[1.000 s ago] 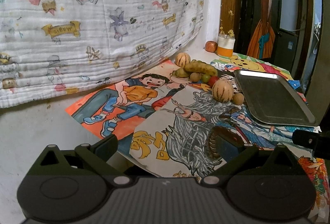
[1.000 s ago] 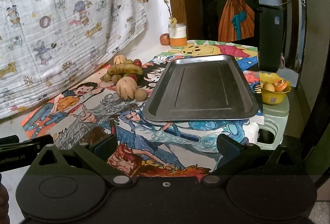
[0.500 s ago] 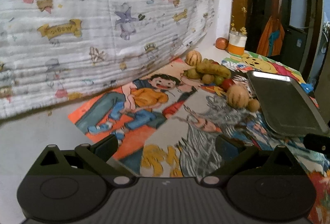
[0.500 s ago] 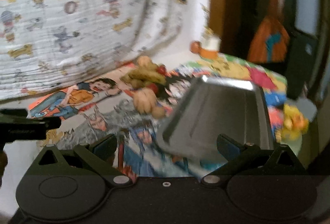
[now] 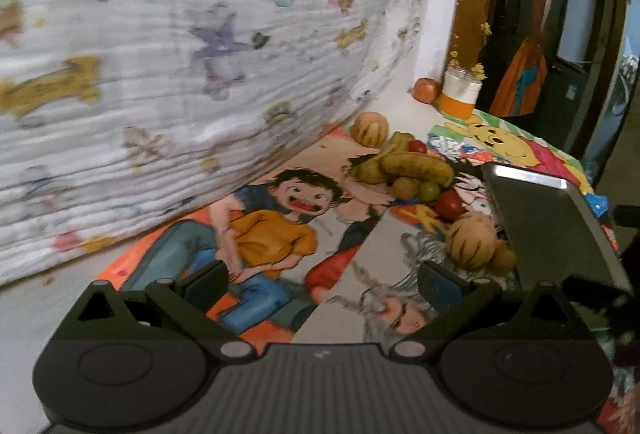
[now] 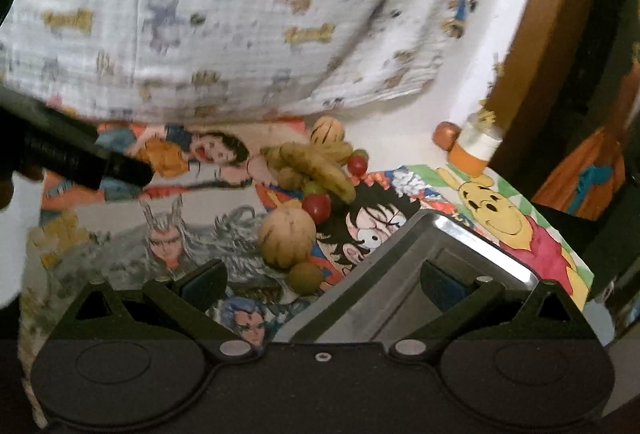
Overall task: Organize fruits
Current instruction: 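Move the left tool to the striped melon while the right tool reaches a small brown fruit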
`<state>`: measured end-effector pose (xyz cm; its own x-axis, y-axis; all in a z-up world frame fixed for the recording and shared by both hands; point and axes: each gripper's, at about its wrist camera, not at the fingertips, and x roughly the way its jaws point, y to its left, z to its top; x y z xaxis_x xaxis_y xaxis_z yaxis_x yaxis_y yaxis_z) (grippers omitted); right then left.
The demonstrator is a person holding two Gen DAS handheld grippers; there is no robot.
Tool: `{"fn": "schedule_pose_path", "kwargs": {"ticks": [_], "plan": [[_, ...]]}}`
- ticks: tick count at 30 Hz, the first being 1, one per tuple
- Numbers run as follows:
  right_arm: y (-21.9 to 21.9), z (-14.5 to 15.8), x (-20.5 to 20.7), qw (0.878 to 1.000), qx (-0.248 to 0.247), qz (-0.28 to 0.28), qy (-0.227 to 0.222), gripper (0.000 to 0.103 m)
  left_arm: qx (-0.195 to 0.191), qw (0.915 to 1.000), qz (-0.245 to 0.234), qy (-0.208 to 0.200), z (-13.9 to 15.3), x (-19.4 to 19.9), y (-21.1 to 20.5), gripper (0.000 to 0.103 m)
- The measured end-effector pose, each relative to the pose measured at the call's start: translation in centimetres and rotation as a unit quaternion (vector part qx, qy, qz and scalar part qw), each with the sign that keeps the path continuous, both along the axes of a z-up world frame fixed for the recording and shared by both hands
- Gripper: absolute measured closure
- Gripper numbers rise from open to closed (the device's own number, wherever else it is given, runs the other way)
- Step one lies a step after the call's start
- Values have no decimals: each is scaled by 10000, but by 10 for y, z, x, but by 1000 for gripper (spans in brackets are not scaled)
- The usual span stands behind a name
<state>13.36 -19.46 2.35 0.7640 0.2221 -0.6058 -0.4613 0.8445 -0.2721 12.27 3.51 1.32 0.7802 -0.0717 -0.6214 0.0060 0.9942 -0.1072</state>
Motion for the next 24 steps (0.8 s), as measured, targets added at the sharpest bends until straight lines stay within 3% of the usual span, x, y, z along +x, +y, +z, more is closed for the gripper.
{"fn": "schedule_pose_path", "kwargs": {"ticks": [7,17,24], "plan": [[-9,-13,11,9996,-122,197,190,1,-341,9982,-459,186,-9,33,-16,0],[-9,-25,19,9978,-205,544,307,18,-983,9899,-896,493,-25,69,-34,0],[-3,-33,27,9966,-247,674,395,36,-1663,9772,-1080,761,-33,91,-41,5]]}}
